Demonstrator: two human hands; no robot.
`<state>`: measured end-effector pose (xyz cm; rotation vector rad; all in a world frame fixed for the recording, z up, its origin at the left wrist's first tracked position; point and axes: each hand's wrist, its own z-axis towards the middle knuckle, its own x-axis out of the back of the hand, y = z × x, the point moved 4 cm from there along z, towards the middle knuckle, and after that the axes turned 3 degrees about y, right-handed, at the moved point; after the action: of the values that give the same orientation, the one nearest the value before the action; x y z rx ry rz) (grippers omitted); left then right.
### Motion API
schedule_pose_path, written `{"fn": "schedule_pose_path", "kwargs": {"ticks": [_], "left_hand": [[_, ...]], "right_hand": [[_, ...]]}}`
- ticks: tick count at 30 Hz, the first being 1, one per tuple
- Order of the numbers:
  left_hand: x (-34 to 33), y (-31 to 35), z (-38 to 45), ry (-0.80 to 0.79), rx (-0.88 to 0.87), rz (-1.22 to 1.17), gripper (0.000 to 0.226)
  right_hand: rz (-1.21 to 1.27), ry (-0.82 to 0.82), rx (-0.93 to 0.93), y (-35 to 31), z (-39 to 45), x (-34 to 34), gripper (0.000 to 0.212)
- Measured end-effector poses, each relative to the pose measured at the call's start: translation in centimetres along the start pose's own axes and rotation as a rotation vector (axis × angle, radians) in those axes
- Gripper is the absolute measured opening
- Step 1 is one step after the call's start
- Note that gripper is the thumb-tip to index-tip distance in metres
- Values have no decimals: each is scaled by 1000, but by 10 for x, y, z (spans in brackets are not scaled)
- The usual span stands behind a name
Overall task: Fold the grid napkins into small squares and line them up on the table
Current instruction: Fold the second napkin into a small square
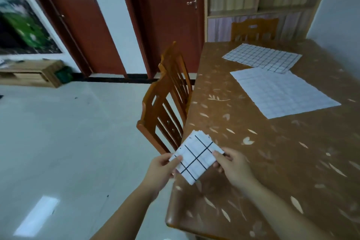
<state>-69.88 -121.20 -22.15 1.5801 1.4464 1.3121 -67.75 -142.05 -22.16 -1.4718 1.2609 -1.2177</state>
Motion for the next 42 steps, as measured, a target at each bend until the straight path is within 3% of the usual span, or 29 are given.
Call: {"fn": "schedule_pose_path", "kwargs": {"ticks": [4, 7, 9, 13, 21, 23, 26, 31, 33, 36, 39, 42], "left_hand": [[82, -38, -13, 0, -99, 45, 30], [158, -61, -20, 43, -141, -23, 26], [203, -64, -25, 84, -170, -129, 21], [282, -59, -19, 154, -206, -242, 12], [364, -29, 71, 56, -133, -306, 20], [375, -14, 103, 59, -131, -292, 34], [391, 7, 158, 25, -93, -275, 37], [402, 50, 233, -25, -77, -90, 39], [378, 74, 308, -174, -70, -14, 30], [360, 94, 347, -213, -95, -10, 13], [328, 112, 396, -310, -127, -31, 12], [298, 138, 434, -471, -172, -5, 12]], "right_hand": [[-67, -16, 21, -27, -17, -82, 24], [-70, -33, 22, -51, -31, -162, 24], [-92, -125, 19, -69, -40, -217, 9], [-215, -322, 36, -94, -47, -312, 13], [-342, -538, 23, -132, 15, -391, 18], [-319, -550, 9, -138, 43, -395, 19], [-203, -441, 0, -143, 100, -400, 17], [-33, -123, 11, -159, 183, -398, 22], [57, 95, -47, -155, 236, -380, 22], [111, 158, -91, -165, 252, -367, 14], [120, 183, -168, -174, 266, -355, 14], [127, 358, -226, -178, 277, -343, 13]]}}
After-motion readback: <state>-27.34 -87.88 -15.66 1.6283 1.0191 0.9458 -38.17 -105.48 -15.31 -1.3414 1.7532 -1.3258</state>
